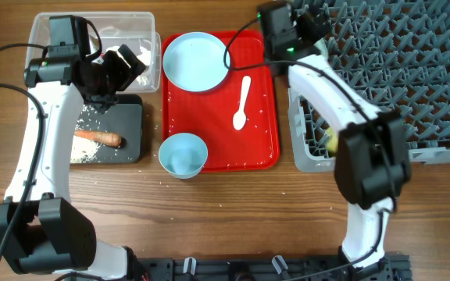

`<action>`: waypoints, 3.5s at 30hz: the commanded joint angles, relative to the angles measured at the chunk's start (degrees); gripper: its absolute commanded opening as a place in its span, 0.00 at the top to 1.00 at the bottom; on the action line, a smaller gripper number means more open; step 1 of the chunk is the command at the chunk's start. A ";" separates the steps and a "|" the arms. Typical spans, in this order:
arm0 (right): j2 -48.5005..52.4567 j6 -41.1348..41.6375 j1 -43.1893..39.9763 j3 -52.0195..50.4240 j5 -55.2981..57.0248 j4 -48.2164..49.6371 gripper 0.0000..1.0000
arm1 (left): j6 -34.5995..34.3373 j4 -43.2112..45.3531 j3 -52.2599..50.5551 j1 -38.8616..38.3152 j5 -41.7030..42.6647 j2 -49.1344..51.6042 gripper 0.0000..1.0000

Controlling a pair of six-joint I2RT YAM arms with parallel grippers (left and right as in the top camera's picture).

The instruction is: Sort waste into correct bins and load items into the dishwasher rack

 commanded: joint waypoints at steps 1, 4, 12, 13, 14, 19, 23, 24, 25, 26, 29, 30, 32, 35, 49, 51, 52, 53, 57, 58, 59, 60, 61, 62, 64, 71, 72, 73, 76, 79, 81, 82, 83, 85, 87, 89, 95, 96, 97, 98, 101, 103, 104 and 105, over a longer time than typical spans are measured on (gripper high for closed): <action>-9.01 13.09 -0.66 0.37 -18.97 -6.27 0.00 | 0.22 0.09 0.22 0.15 -0.15 -0.33 0.00; -12.13 25.57 -0.48 0.37 -36.26 -12.85 0.00 | 0.22 0.09 0.22 0.15 -0.15 -0.33 0.00; -11.82 50.36 3.82 -8.74 -75.87 -19.39 0.13 | 0.22 0.09 0.22 0.15 -0.15 -0.33 0.00; -11.82 52.89 5.55 -11.39 -75.32 -17.88 0.17 | 0.22 0.09 0.22 0.15 -0.15 -0.33 0.00; -11.82 56.28 7.23 -13.94 -73.70 -16.20 0.24 | 0.22 0.09 0.22 0.15 -0.15 -0.33 0.00; -11.69 69.20 15.06 -22.38 -68.08 -8.37 0.34 | 0.22 0.09 0.22 0.15 -0.15 -0.33 0.00; -11.23 73.37 18.95 -23.89 -63.43 -7.96 0.40 | 0.22 0.09 0.22 0.15 -0.15 -0.33 0.00; -10.73 73.96 19.71 -24.11 -63.17 -7.98 0.45 | 0.22 0.09 0.22 0.15 -0.15 -0.33 0.00; -10.16 74.71 20.33 -24.24 -63.19 -7.98 0.49 | 0.22 0.09 0.22 0.15 -0.15 -0.33 0.00; -9.38 74.97 20.76 -24.33 -63.23 -7.82 0.51 | 0.22 0.09 0.22 0.15 -0.15 -0.33 0.00; -6.38 76.06 21.88 -24.33 -63.95 -7.58 0.60 | 0.22 0.09 0.22 0.15 -0.15 -0.33 0.00; -5.86 76.00 21.86 -24.33 -64.72 -7.28 0.64 | 0.22 0.09 0.22 0.15 -0.15 -0.33 0.00; -5.81 76.00 21.68 -24.33 -64.92 -7.21 0.72 | 0.22 0.09 0.22 0.15 -0.15 -0.33 0.00; -5.81 76.02 21.66 -24.33 -64.67 -7.15 0.87 | 0.22 0.09 0.22 0.15 -0.15 -0.33 0.00; -21.99 58.01 5.49 -14.91 -44.24 -20.81 0.96 | 0.22 0.09 0.22 0.15 -0.15 -0.33 0.00; -27.26 57.55 3.06 -14.12 -21.79 -24.39 0.96 | 0.22 0.09 0.22 0.15 -0.15 -0.33 0.00; -28.85 56.70 2.19 -14.12 -11.04 -25.09 0.96 | 0.22 0.09 0.22 0.15 -0.15 -0.33 0.00; -29.92 56.43 1.33 -14.12 -0.35 -25.33 0.96 | 0.22 0.09 0.22 0.15 -0.15 -0.33 0.00; -29.16 39.45 -0.96 -14.32 16.83 -24.20 0.96 | 0.22 0.09 0.22 0.15 -0.15 -0.33 0.00; -28.61 35.36 -1.16 -14.34 17.88 -23.71 0.96 | 0.22 0.09 0.22 0.15 -0.15 -0.33 0.00; -27.65 31.61 -1.27 -14.34 20.24 -22.53 0.96 | 0.22 0.09 0.22 0.15 -0.15 -0.33 0.00; -26.77 28.15 -1.25 -14.34 22.67 -20.79 0.96 | 0.22 0.09 0.22 0.15 -0.15 -0.33 0.00; -25.99 25.05 -1.25 -14.34 24.30 -18.80 0.96 | 0.22 0.09 0.22 0.15 -0.15 -0.33 0.00; -25.22 21.84 -1.25 -14.34 24.48 -17.03 0.96 | 0.22 0.09 0.22 0.15 -0.15 -0.33 0.00; -23.98 16.57 -1.25 -14.34 24.44 -15.47 0.96 | 0.22 0.09 0.22 0.15 -0.15 -0.33 0.00; -17.55 4.83 -0.09 -14.38 24.46 -15.45 0.96 | 0.22 0.09 0.22 0.15 -0.15 -0.33 0.00; -16.52 3.93 0.37 -14.40 24.44 -15.47 0.96 | 0.22 0.09 0.22 0.15 -0.15 -0.33 0.00; -15.30 3.93 0.76 -14.40 24.44 -15.54 0.96 | 0.22 0.09 0.22 0.15 -0.15 -0.33 0.00; -12.00 3.98 1.55 -14.40 24.41 -16.63 0.96 | 0.22 0.09 0.22 0.15 -0.15 -0.33 0.00; -8.79 4.17 2.71 -14.40 24.44 -20.94 0.96 | 0.22 0.09 0.22 0.15 -0.15 -0.33 0.00; -7.45 4.20 2.97 -14.40 24.46 -23.19 0.96 | 0.22 0.09 0.22 0.15 -0.15 -0.33 0.00; -6.86 4.68 2.99 -14.40 24.48 -24.04 0.96 | 0.22 0.09 0.22 0.15 -0.15 -0.33 0.00; -6.73 5.42 2.99 -14.40 24.76 -24.30 0.96 | 0.22 0.09 0.22 0.15 -0.15 -0.33 0.00; -6.64 7.15 2.95 -14.40 25.42 -24.22 0.96 | 0.22 0.09 0.22 0.15 -0.15 -0.33 0.00; -6.64 6.95 2.95 -14.40 27.41 -23.85 0.96 | 0.22 0.09 0.22 0.15 -0.15 -0.33 0.00; -6.64 6.97 2.97 -14.40 27.67 -23.43 0.96 | 0.22 0.09 0.22 0.15 -0.15 -0.33 0.00; -6.67 7.10 7.63 -14.40 27.41 -25.73 0.96 | 0.22 0.09 0.22 0.15 -0.15 -0.33 0.00; -6.67 6.99 9.27 -14.40 26.36 -25.81 0.96 | 0.22 0.09 0.22 0.15 -0.15 -0.33 0.00; -6.67 6.99 10.36 -14.40 25.29 -25.92 0.96 | 0.22 0.09 0.22 0.15 -0.15 -0.33 0.00; -6.67 6.97 11.54 -14.40 23.21 -26.53 0.88 | 0.22 0.09 0.22 0.15 -0.15 -0.33 0.00; -6.67 7.02 14.34 -14.40 16.46 -28.79 0.00 | 0.22 0.09 0.22 0.15 -0.15 -0.33 0.00; -6.71 6.99 14.86 -14.29 13.27 -28.79 0.00 | 0.22 0.09 0.22 0.15 -0.15 -0.33 0.00; -6.91 7.19 14.82 -14.05 11.93 -28.68 0.00 | 0.22 0.09 0.22 0.15 -0.15 -0.33 0.00; -7.43 7.63 14.53 -13.51 10.40 -28.65 0.00 | 0.22 0.09 0.22 0.15 -0.15 -0.33 0.00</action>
